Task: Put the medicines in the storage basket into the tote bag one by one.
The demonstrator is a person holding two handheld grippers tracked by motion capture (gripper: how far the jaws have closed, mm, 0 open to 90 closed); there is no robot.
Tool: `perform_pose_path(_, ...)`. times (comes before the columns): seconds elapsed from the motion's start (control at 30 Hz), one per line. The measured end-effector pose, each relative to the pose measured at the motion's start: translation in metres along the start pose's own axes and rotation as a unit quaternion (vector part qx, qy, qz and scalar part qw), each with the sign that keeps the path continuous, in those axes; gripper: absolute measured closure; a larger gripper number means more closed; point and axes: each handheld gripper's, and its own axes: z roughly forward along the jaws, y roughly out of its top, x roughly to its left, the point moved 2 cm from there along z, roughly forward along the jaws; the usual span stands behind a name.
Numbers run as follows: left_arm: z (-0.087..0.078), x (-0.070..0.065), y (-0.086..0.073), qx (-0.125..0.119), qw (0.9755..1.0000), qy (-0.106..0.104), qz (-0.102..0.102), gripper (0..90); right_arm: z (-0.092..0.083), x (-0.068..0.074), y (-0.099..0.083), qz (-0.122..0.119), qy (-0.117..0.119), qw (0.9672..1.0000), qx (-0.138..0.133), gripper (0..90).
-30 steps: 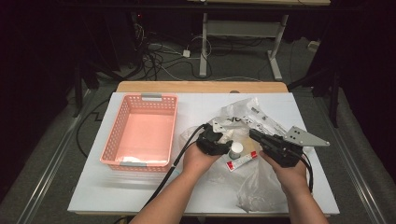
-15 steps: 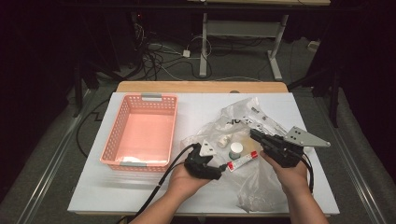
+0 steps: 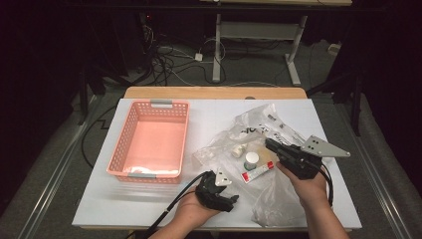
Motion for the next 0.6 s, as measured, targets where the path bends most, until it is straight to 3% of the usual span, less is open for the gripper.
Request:
perform_pose_path(0.5,-0.0001,0.0027,0.001,-0.02,0.9996,-0.018,0.003,82.2,0.0019,0.0015,-0.0012,0.0,0.0,1.0,0.004,90.0)
perform_pose_path(0.6,0.0001,0.0029,0.001,-0.021,0.9996,-0.018,0.0,88.7,0.0011,0.001,-0.0015,0.001,-0.001,1.0,0.003,90.0)
